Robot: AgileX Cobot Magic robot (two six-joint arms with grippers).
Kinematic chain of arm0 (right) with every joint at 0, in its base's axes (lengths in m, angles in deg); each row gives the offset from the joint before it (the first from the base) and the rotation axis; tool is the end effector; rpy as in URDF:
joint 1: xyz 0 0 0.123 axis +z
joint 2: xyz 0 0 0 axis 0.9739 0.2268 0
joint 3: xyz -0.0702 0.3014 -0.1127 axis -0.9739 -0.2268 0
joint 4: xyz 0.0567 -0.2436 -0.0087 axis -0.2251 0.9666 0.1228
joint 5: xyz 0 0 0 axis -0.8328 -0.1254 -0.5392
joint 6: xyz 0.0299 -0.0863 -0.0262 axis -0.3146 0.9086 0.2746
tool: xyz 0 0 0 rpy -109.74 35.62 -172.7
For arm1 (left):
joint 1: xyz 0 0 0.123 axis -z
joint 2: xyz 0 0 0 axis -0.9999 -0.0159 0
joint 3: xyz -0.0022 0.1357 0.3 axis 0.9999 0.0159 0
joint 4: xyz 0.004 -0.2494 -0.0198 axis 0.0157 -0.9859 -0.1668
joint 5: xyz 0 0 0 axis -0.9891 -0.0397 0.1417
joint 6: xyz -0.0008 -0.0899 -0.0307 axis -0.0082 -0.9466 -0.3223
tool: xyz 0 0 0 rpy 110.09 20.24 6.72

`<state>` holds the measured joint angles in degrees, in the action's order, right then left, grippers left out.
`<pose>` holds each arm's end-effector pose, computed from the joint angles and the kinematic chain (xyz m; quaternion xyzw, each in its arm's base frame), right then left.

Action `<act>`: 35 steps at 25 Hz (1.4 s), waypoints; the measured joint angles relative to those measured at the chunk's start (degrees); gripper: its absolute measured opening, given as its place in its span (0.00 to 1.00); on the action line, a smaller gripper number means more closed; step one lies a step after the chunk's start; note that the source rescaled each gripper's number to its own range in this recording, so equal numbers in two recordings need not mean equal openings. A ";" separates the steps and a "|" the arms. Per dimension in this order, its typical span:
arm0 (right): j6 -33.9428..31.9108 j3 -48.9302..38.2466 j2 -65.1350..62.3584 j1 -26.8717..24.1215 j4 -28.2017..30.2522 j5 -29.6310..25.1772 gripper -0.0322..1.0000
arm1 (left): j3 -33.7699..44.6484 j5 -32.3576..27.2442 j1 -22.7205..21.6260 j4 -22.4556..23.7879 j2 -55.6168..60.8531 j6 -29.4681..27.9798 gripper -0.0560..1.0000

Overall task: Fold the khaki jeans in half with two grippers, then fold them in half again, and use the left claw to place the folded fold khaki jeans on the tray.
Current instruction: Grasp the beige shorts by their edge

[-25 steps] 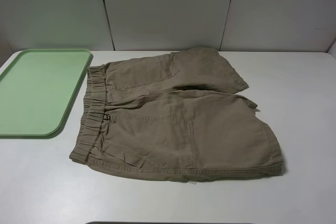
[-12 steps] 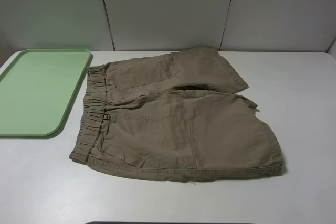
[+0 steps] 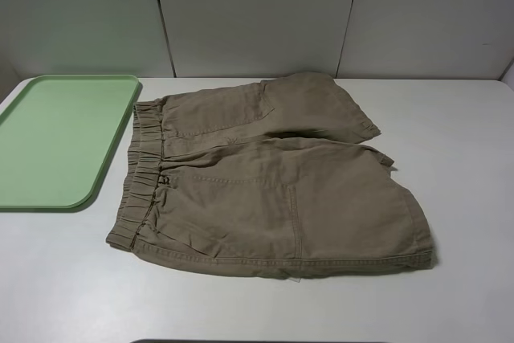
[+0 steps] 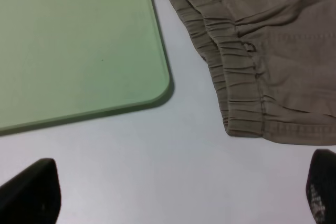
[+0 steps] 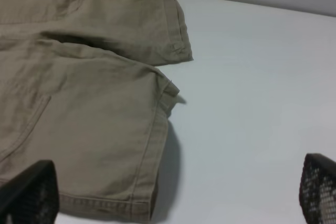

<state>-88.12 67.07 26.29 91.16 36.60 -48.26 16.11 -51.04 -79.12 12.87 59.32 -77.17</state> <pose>-0.0437 -0.0166 0.2754 -0.0946 0.8384 0.0406 0.5352 -0.0454 0.0147 0.2731 0.0725 0.8477 -0.0055 0.5255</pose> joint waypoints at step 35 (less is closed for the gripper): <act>31.21 9.36 41.84 24.10 0.67 1.01 1.00 | -6.03 10.14 13.73 -15.46 -37.04 47.97 0.99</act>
<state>-56.90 76.43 68.13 115.26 37.27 -47.25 10.08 -40.90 -65.39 -2.59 22.28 -29.20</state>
